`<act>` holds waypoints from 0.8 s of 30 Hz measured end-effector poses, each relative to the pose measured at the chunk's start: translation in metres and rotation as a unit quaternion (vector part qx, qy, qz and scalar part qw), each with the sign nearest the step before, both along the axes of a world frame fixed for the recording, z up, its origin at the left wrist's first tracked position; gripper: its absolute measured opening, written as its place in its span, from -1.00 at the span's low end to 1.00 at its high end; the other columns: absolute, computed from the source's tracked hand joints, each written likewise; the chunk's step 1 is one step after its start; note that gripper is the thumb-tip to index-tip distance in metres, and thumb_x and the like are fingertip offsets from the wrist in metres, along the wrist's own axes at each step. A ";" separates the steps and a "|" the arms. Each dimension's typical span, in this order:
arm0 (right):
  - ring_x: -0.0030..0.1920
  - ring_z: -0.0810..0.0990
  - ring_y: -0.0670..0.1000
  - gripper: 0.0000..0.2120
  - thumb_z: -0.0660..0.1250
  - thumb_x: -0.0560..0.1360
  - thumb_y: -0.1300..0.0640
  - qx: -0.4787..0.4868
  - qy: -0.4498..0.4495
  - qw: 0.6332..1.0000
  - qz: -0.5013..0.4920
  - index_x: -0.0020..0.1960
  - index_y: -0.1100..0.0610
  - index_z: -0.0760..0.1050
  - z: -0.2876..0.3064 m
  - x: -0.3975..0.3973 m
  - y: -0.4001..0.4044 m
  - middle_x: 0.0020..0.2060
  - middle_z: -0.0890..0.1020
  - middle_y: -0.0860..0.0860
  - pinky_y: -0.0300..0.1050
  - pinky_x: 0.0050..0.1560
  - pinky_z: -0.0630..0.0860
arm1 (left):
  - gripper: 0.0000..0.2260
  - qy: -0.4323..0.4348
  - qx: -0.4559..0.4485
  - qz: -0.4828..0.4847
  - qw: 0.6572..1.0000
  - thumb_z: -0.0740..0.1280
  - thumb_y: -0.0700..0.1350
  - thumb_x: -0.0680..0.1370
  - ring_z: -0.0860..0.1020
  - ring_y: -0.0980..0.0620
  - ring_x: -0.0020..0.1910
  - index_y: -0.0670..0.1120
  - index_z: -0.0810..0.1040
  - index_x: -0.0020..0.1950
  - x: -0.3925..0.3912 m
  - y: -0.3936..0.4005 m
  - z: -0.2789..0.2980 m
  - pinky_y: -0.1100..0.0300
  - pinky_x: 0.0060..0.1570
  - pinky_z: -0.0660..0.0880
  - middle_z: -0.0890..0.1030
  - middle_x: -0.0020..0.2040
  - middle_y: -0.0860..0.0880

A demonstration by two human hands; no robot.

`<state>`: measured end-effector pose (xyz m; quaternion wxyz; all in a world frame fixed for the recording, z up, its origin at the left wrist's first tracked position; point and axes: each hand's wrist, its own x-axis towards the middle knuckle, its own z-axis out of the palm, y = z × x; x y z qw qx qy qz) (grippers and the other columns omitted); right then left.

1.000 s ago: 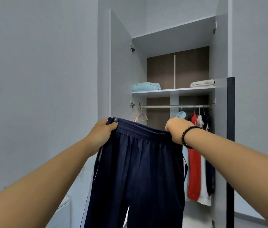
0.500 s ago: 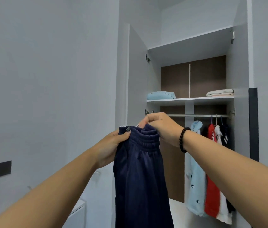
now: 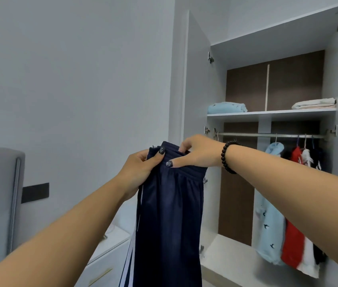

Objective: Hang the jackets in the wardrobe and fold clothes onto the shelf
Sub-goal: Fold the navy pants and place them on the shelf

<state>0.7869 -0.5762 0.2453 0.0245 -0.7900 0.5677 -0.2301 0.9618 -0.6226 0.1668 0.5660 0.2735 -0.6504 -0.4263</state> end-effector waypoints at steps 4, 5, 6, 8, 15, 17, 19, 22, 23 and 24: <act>-0.12 0.50 -0.04 -0.54 0.51 0.36 -0.06 -0.056 -0.014 0.998 0.038 0.09 0.09 0.36 -0.003 0.041 -0.008 -0.07 0.52 -0.04 -0.19 -0.25 0.44 | -0.54 0.052 -0.038 0.007 0.998 0.47 0.11 0.38 0.65 0.10 0.09 0.18 0.55 0.28 0.031 0.004 0.001 0.24 -0.09 0.60 0.64 0.16 0.20; -0.08 0.51 -0.02 -0.52 0.49 0.39 -0.01 -0.050 -0.024 0.997 0.050 0.16 0.07 0.32 -0.003 0.051 -0.009 -0.01 0.52 -0.02 -0.18 -0.19 0.46 | -0.38 0.060 -0.040 0.021 0.997 0.48 0.11 0.36 0.66 0.10 0.07 0.23 0.39 0.40 0.039 0.005 0.000 0.22 -0.09 0.60 0.66 0.10 0.23; -0.03 0.53 0.01 -0.50 0.46 0.43 0.04 -0.044 -0.017 0.997 0.056 0.24 0.08 0.28 -0.003 0.061 -0.010 0.06 0.52 0.01 -0.16 -0.12 0.48 | -0.25 0.062 -0.034 0.038 0.997 0.49 0.13 0.35 0.67 0.08 0.04 0.22 0.28 0.48 0.048 0.006 -0.001 0.19 -0.08 0.60 0.68 0.04 0.21; 0.05 0.54 0.08 -0.53 0.37 0.50 0.13 -0.045 0.033 0.997 0.055 0.34 0.19 0.30 -0.003 0.079 -0.010 0.14 0.53 0.08 -0.10 -0.02 0.51 | -0.30 0.046 -0.040 0.068 0.996 0.51 0.16 0.32 0.68 0.09 0.01 0.12 0.39 0.43 0.064 0.012 -0.005 0.21 -0.07 0.58 0.70 0.02 0.14; -0.16 0.48 0.05 -0.80 0.18 0.53 0.24 -0.057 0.055 0.996 0.031 -0.01 0.32 0.53 -0.004 0.121 0.006 -0.16 0.59 0.12 -0.18 -0.23 0.45 | -0.79 -0.081 -0.011 0.128 0.988 0.46 0.09 0.46 0.68 0.15 -0.10 0.03 0.62 0.02 0.106 0.033 -0.073 0.38 -0.27 0.55 0.71 -0.09 0.13; -0.28 0.43 0.01 -0.73 0.19 0.57 0.13 -0.064 0.051 0.996 0.031 -0.27 0.20 0.39 -0.005 0.136 0.013 -0.34 0.44 0.03 -0.25 -0.40 0.33 | -0.77 -0.077 0.012 0.151 0.985 0.32 0.17 0.55 0.67 0.16 -0.10 0.04 0.62 -0.01 0.119 0.040 -0.094 0.34 -0.21 0.54 0.71 -0.11 0.14; -0.42 0.29 -0.05 -0.59 0.15 0.62 -0.05 -0.074 0.076 0.994 0.035 -0.34 0.13 0.31 -0.008 0.155 0.017 -0.43 0.31 -0.01 -0.30 -0.53 0.22 | -0.69 -0.051 0.039 0.193 0.979 0.23 0.24 0.57 0.65 0.10 -0.05 0.05 0.60 -0.02 0.136 0.046 -0.102 0.22 -0.10 0.52 0.70 -0.08 0.11; -0.46 0.24 -0.06 -0.54 0.19 0.54 -0.25 -0.053 0.083 0.994 0.041 -0.28 0.12 0.38 -0.014 0.182 0.023 -0.45 0.28 -0.03 -0.31 -0.62 0.20 | -0.62 -0.026 0.076 0.208 0.975 0.22 0.30 0.54 0.63 0.00 0.05 0.03 0.61 0.02 0.160 0.051 -0.106 0.07 0.06 0.53 0.69 0.00 0.04; -0.46 0.25 -0.05 -0.50 0.23 0.50 -0.29 -0.041 0.071 0.996 0.036 -0.32 0.12 0.30 -0.017 0.188 0.028 -0.45 0.29 -0.04 -0.27 -0.57 0.22 | -0.59 -0.024 0.083 0.204 0.975 0.24 0.30 0.53 0.63 -0.02 0.05 0.01 0.62 0.04 0.164 0.055 -0.107 0.03 0.09 0.54 0.70 0.00 0.02; -0.46 0.26 -0.05 -0.49 0.27 0.47 -0.30 -0.045 0.051 0.997 0.044 -0.34 0.10 0.25 -0.018 0.192 0.029 -0.45 0.30 -0.04 -0.24 -0.54 0.22 | -0.58 -0.017 0.088 0.198 0.976 0.27 0.30 0.52 0.64 -0.04 0.05 -0.01 0.63 0.08 0.168 0.058 -0.107 0.01 0.10 0.55 0.71 0.01 0.00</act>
